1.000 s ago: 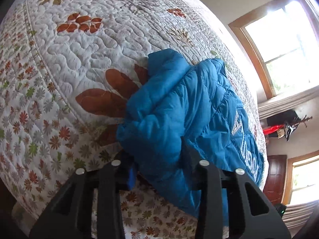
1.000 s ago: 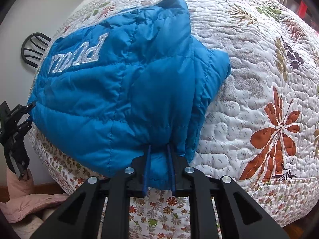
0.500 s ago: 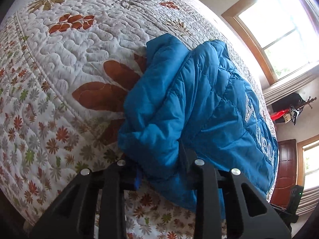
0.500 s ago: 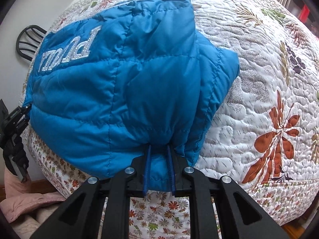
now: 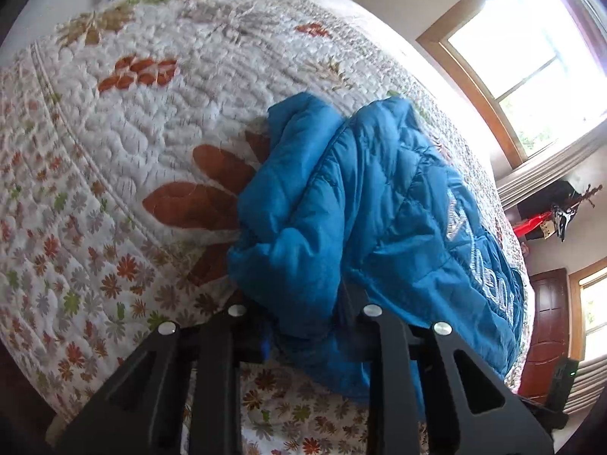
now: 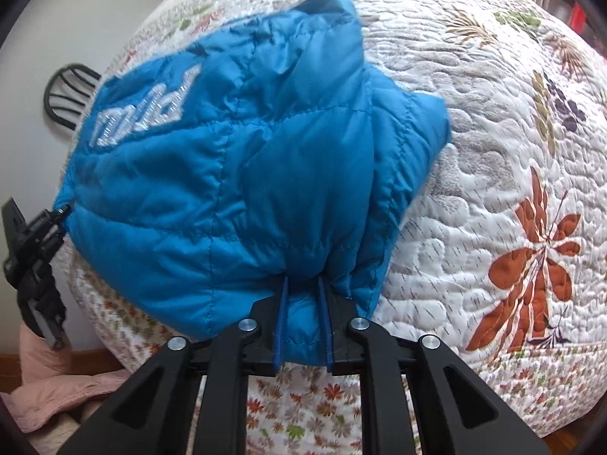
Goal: Fold large clothes
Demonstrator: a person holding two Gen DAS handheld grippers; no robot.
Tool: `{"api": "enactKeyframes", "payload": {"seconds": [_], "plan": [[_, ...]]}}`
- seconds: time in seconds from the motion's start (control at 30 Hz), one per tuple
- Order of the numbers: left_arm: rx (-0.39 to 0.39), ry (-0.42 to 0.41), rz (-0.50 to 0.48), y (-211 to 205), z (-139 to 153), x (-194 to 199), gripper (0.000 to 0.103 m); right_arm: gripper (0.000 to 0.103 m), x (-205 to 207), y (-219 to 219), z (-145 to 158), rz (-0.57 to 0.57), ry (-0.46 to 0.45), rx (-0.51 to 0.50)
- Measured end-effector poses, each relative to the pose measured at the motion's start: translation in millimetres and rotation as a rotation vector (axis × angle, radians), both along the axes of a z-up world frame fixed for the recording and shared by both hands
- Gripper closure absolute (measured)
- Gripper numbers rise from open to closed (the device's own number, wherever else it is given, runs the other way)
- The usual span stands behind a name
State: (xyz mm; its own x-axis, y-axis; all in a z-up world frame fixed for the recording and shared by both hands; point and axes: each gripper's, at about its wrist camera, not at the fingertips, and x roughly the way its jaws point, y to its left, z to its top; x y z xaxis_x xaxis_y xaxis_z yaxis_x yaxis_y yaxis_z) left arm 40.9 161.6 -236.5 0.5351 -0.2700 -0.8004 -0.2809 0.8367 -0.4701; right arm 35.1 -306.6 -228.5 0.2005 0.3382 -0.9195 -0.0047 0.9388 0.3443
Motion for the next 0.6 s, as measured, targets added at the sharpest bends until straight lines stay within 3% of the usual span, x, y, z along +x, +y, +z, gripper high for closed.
{"api": "enactKeyframes", "payload": {"seconds": [0.07,0.27,0.47,0.6], "plan": [[0.066,-0.038,-0.025,-9,18,-3,0.082,0.083,-8,-12,13,-0.018,-0.036,0.000],[0.205,-0.197,-0.131,-49,92,-11,0.083,0.080,-23,-55,34,-0.135,-0.040,-0.153],[0.402,-0.311,-0.344,-143,153,-14,0.083,0.080,-32,-84,36,-0.197,-0.020,-0.188],[0.455,-0.324,-0.463,-205,166,-15,0.083,0.080,-35,-92,39,-0.198,-0.028,-0.181]]}}
